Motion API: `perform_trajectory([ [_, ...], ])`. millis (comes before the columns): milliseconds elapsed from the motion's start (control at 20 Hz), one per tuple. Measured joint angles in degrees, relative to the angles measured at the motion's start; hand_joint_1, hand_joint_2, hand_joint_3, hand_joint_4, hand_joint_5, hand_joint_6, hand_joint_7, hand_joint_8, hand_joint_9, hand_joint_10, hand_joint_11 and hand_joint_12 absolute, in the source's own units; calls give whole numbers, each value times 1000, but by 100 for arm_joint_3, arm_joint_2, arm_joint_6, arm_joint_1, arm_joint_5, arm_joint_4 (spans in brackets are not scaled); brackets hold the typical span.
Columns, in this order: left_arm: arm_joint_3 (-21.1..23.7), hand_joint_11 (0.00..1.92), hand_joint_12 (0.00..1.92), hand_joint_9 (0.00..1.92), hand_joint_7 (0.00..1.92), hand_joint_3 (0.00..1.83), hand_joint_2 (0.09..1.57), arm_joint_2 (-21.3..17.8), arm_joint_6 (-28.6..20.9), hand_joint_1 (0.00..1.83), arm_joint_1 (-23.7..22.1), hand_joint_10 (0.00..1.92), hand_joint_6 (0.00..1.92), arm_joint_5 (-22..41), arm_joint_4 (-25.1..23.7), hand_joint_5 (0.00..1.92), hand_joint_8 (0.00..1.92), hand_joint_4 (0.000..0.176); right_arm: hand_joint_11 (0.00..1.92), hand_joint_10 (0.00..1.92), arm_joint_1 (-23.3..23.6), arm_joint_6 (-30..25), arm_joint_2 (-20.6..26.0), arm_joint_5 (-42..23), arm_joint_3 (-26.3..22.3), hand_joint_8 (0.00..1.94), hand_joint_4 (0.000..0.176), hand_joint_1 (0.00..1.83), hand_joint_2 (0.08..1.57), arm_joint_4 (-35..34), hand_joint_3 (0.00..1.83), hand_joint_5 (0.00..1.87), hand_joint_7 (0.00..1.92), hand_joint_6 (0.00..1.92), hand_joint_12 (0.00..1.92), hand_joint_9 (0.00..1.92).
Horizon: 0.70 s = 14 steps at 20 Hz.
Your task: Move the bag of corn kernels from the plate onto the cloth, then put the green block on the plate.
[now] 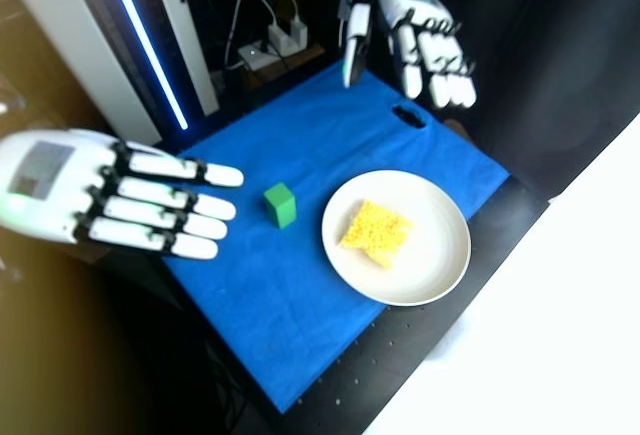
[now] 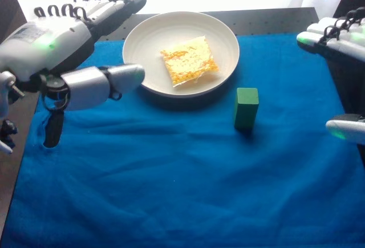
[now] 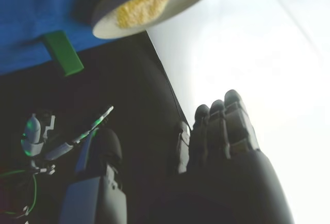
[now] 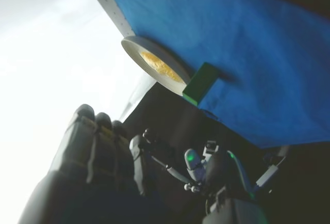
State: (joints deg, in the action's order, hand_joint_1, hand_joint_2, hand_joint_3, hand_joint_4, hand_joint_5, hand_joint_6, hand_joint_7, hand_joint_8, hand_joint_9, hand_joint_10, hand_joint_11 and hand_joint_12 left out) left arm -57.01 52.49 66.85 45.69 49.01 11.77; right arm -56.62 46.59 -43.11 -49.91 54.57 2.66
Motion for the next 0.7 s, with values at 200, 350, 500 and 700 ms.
perform_trajectory([
  [200,-155,0,0,0,0,0,1326,94,2,335,-168,0,0,-339,35,0,0,70,0,0,0,0,-85,55,22,0,0,464,1186,0,39,0,0,0,0,0],
  [350,-326,0,0,0,0,0,1326,260,4,541,-428,0,0,-719,-31,0,0,59,0,0,0,-2,-127,120,24,0,0,536,1185,-4,30,0,0,0,0,0],
  [500,-866,0,0,0,0,0,1344,728,2,755,-1106,0,0,-1423,-114,0,0,32,0,0,0,-28,-166,155,24,0,0,510,1228,-9,40,0,0,0,0,0],
  [700,-1703,0,458,46,55,0,1198,1611,0,766,-1698,14,14,-2505,-367,63,5,54,0,0,0,-33,-225,256,24,0,0,444,1261,24,34,0,0,0,0,0],
])
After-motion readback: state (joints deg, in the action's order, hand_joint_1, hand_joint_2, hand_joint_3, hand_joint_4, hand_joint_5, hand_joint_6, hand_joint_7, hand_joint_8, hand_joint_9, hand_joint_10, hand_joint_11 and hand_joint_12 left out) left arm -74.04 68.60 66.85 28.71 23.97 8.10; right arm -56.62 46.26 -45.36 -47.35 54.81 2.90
